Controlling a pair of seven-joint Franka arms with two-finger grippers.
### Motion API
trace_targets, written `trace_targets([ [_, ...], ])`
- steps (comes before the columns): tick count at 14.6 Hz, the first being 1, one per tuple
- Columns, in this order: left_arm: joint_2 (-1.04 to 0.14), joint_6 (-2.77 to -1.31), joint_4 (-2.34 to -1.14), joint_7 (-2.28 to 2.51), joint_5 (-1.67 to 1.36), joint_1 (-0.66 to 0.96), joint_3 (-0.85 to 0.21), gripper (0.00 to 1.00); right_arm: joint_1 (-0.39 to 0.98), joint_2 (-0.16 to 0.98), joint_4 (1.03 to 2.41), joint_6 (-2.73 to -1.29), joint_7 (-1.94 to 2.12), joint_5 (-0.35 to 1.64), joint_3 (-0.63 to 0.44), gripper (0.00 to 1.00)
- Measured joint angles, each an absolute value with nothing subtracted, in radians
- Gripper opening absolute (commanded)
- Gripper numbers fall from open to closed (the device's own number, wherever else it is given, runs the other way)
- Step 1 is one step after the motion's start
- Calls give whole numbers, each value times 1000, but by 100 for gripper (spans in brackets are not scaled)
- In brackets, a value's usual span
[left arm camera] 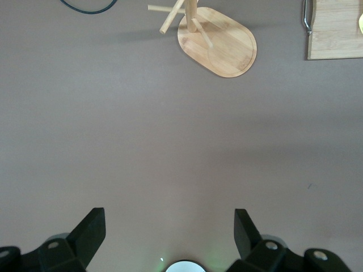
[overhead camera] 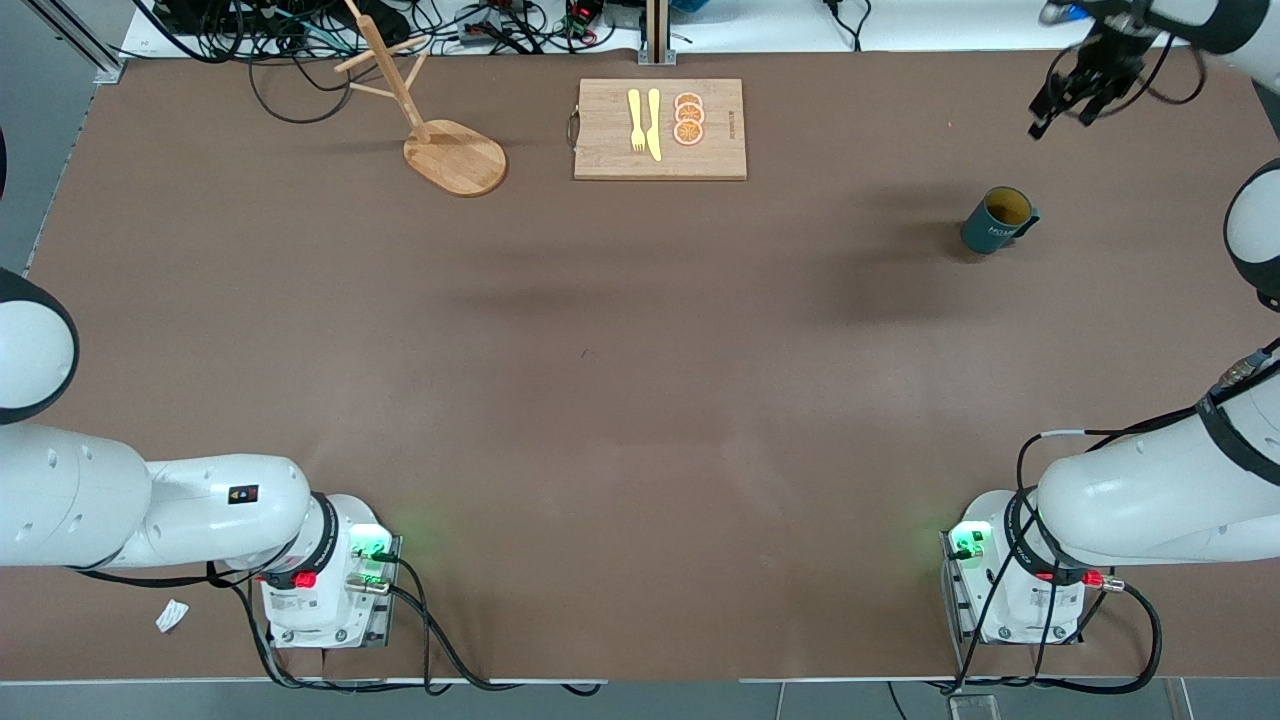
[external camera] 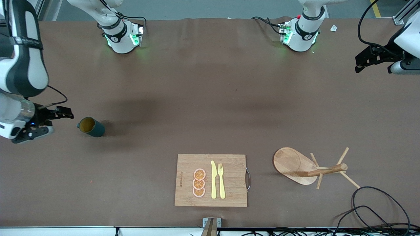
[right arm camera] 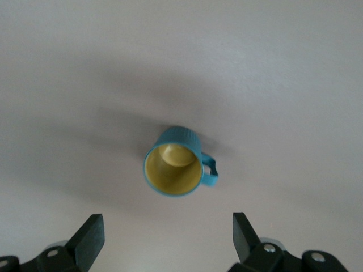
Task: Pass cup and hang on rack
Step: 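Grasp the teal mug rim with the right gripper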
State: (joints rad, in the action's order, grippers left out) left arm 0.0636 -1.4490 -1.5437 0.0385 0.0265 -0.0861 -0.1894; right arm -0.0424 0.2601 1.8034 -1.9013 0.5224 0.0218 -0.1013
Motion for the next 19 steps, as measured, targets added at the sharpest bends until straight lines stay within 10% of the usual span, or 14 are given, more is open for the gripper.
trace_targets([
  [12,4,-1451,-1539,39,26,-88,-186,100,-89,420,1985,-2239,857,49,-103,97],
  [14,-1,-1451,-1526,39,26,-88,-186,100,-89,439,1985,-2246,859,63,-101,81],
  [17,-1,-1451,-1515,39,26,-90,-185,100,-89,449,1985,-2251,863,66,-102,11],
  [19,-1,-1451,-1514,39,26,-90,-184,100,-90,449,1985,-2252,871,68,-101,0],
])
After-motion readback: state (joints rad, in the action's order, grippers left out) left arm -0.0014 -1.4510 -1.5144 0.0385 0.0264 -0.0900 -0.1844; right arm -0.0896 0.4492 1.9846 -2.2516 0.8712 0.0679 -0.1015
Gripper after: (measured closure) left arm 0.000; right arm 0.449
